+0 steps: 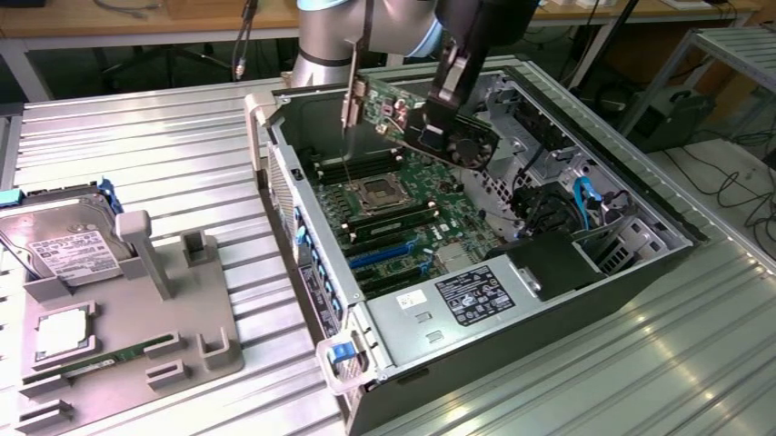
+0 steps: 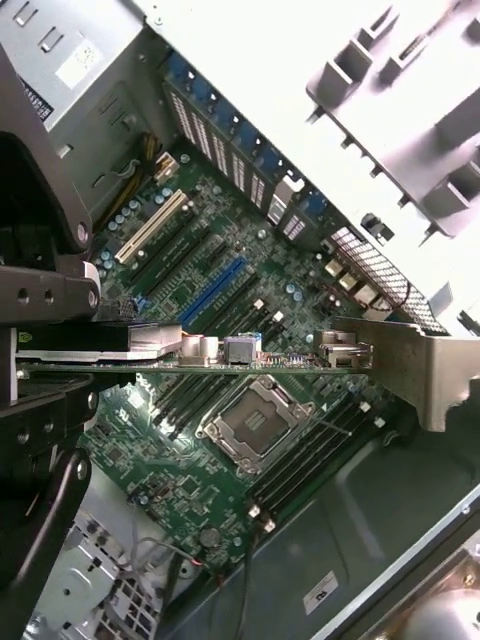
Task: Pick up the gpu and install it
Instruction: 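Insert the gpu into the slot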
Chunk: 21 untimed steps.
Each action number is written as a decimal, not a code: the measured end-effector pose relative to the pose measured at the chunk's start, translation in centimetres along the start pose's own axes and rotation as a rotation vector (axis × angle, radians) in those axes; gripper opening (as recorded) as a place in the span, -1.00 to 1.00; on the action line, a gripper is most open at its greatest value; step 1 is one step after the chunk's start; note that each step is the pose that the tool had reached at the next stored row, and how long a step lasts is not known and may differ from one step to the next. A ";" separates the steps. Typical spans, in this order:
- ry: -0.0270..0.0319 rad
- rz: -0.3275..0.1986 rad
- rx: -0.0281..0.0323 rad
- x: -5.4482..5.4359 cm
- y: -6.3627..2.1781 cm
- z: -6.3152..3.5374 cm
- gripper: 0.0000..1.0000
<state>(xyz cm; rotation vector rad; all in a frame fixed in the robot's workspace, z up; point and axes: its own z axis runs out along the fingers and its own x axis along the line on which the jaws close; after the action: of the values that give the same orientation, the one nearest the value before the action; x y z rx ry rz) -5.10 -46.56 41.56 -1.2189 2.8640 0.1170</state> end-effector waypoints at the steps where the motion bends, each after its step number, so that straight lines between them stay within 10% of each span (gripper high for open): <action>1: 0.0010 -0.017 -0.0009 0.0 0.00 0.01 -0.45; 21: 0.0063 -0.109 -0.0059 -0.5 -0.57 0.03 -0.45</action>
<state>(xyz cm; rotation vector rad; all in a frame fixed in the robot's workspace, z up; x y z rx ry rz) -4.33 -46.57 41.53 -1.3751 2.7969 0.1193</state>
